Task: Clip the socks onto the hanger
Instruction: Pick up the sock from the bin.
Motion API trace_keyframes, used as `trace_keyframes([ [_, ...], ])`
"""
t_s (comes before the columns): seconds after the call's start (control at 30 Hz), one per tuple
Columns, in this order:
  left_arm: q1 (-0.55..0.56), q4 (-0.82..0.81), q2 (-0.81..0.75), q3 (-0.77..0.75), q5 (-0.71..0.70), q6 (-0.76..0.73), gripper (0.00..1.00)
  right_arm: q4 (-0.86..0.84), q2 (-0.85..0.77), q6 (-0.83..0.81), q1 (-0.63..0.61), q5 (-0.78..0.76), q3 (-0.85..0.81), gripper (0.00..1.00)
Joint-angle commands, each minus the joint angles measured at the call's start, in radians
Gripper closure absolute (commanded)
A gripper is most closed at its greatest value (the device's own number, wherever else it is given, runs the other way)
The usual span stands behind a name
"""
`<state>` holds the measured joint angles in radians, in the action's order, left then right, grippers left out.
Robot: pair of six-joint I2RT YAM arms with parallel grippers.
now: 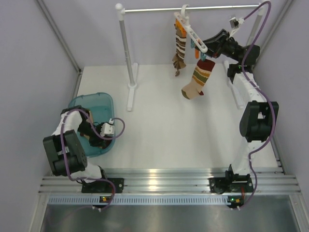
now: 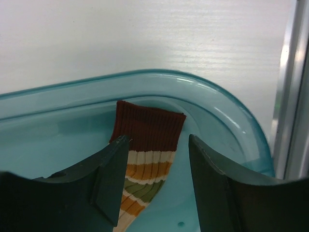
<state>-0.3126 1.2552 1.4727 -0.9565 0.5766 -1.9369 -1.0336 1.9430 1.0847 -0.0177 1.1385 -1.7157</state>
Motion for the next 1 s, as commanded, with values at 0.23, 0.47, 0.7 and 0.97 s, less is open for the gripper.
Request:
trace_keyframes([
  [0.23,0.004,-0.287,0.181,0.025,-0.060,-0.091,0.46,0.030,-0.056,-0.035,-0.010,0.009,-0.035,1.00],
  [0.47,0.052,-0.304,0.183,0.022,-0.045,-0.022,0.84,0.030,-0.065,-0.043,-0.008,0.007,-0.027,1.00],
  [0.7,0.050,-0.158,0.103,-0.165,0.132,0.269,1.00,0.018,-0.072,-0.028,-0.007,-0.014,-0.025,1.00],
  [0.97,0.050,-0.339,-0.123,-0.303,0.288,0.754,1.00,0.038,-0.088,0.030,0.002,-0.103,0.004,1.00],
])
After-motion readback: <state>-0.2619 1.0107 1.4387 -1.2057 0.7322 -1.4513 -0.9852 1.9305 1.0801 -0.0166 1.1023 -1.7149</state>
